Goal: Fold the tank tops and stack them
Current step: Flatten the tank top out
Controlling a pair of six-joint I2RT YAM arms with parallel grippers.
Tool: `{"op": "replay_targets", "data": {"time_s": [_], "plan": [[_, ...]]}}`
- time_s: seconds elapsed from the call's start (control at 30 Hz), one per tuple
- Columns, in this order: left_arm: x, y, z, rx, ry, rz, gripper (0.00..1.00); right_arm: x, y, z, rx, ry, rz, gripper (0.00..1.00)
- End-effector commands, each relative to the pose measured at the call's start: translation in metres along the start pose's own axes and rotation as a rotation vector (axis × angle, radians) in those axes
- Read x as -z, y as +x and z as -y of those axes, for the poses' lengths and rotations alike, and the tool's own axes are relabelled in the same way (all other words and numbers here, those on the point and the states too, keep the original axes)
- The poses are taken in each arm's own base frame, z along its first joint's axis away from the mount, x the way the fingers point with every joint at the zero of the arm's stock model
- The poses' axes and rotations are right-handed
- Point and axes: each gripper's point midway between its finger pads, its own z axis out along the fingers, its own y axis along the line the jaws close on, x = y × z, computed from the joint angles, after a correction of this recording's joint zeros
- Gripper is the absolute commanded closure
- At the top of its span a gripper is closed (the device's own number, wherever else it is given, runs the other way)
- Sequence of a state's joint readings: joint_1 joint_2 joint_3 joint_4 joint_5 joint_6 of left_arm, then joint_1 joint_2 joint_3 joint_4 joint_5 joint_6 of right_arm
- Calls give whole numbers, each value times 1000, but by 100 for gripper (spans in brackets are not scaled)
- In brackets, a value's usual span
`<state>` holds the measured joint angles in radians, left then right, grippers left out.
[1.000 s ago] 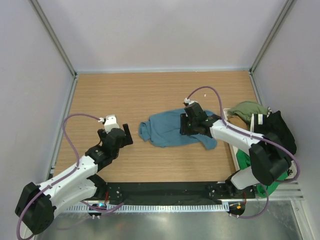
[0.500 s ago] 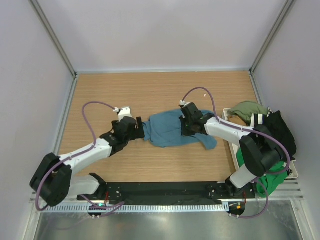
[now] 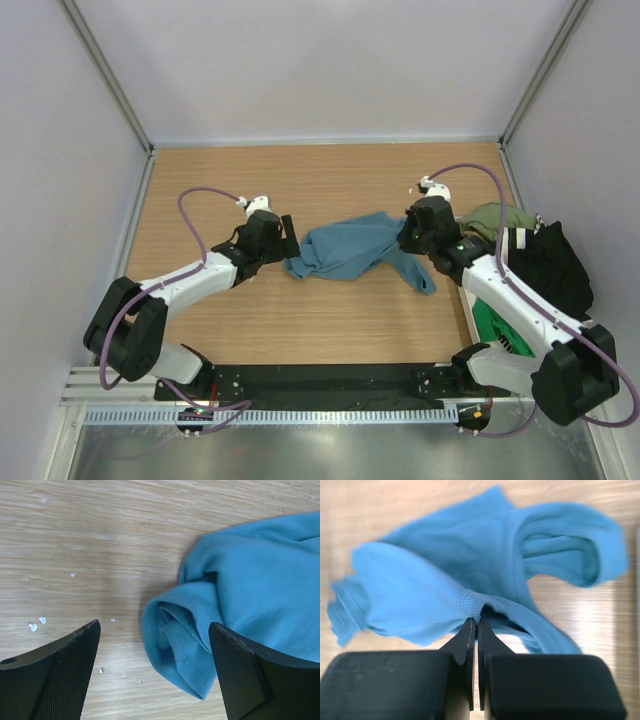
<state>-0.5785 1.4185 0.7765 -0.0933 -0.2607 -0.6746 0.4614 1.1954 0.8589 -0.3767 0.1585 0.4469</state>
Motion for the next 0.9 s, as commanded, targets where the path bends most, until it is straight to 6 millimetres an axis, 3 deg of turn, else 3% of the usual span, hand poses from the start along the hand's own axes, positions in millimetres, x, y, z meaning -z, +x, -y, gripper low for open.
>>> {"op": "replay_targets", "data": {"time_s": [0.0, 0.1, 0.17, 0.23, 0.47, 0.57, 0.67, 0.7, 0.73, 0.8, 0.83, 0.87], "plan": [[-5, -16, 20, 28, 61, 17, 11, 16, -20, 18, -68, 63, 106, 99], [-11, -15, 29, 33, 85, -12, 16, 14, -15, 19, -66, 65, 82, 99], [-15, -12, 40, 43, 125, -40, 27, 11, -11, 20, -65, 69, 63, 99], [-16, -11, 47, 49, 154, -53, 32, 11, -9, 20, -67, 71, 59, 99], [-24, -1, 63, 61, 214, -105, 21, 13, -10, 21, -69, 73, 69, 99], [-30, 3, 68, 60, 227, -128, 35, 13, -10, 21, -68, 74, 66, 99], [-38, 14, 74, 60, 246, -178, 40, 13, -10, 22, -68, 80, 67, 99], [-40, 17, 75, 59, 248, -190, 44, 13, -10, 23, -68, 83, 68, 99], [-42, 19, 76, 49, 253, -198, 58, 14, -11, 23, -70, 84, 70, 99], [-51, 22, 72, 36, 235, -204, 77, 14, -11, 23, -71, 87, 71, 99], [-52, 20, 68, 27, 228, -199, 100, 14, -11, 24, -71, 89, 73, 99], [-54, 9, 58, 49, 203, -184, 100, 15, -12, 25, -72, 95, 75, 99]]}}
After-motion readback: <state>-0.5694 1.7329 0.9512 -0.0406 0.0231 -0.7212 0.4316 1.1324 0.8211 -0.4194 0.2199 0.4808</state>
